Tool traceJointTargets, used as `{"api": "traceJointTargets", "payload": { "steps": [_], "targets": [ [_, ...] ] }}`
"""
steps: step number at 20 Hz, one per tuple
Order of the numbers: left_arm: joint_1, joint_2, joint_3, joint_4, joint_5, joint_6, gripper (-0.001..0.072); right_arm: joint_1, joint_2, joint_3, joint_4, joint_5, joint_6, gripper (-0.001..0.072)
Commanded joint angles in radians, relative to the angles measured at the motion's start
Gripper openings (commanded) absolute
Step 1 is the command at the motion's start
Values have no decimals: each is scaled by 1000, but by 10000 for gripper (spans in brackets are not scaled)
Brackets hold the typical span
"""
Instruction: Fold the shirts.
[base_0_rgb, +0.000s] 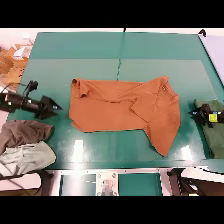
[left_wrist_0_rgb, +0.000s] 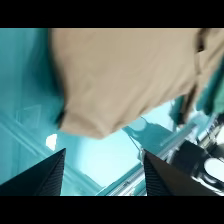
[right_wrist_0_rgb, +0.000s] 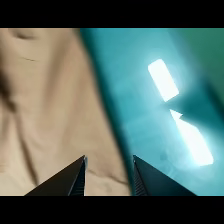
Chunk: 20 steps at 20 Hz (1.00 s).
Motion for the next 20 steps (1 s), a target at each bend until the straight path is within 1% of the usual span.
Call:
{"api": "traceJointTargets", "payload": {
  "steps": [1,3,5,6,7,9,11,12,14,15,17,18,19,20],
  "targets": [
    [5,99,-196,55,100,3,542,15,-43,-69,-21,-57,-3,340],
    [-16,108,-282,46,158,3,542,59,-87,-69,-21,-57,-6,338],
    [-63,108,-355,34,254,3,542,99,-113,-69,-20,-57,-6,333],
    [-103,107,-383,19,315,3,542,113,-120,-69,-18,-58,-9,277],
    [-142,107,-399,-3,372,3,542,119,-124,-69,-18,-57,-11,253],
    [-218,107,-407,-58,478,3,542,121,-124,-69,-18,-57,-11,253],
    [-264,107,-406,-99,554,3,532,121,-124,-69,-18,-57,-13,253],
    [-280,107,-407,-101,578,3,405,121,-124,-69,-18,-57,-13,253],
    [-287,107,-407,-104,585,3,397,121,-124,-69,-17,-57,-13,253],
    [-288,107,-406,-104,585,3,353,121,-124,-69,-17,-57,-13,253],
    [-288,107,-406,-104,584,3,351,121,-124,-69,-14,-57,-13,253],
    [-287,107,-406,-104,584,3,310,121,-124,-69,-10,-57,-13,254],
    [-287,107,-406,-104,584,21,64,121,-124,-69,-2,-57,-12,253],
    [-287,107,-406,-103,582,27,52,121,-124,-69,11,-56,-12,253]
  ]
}}
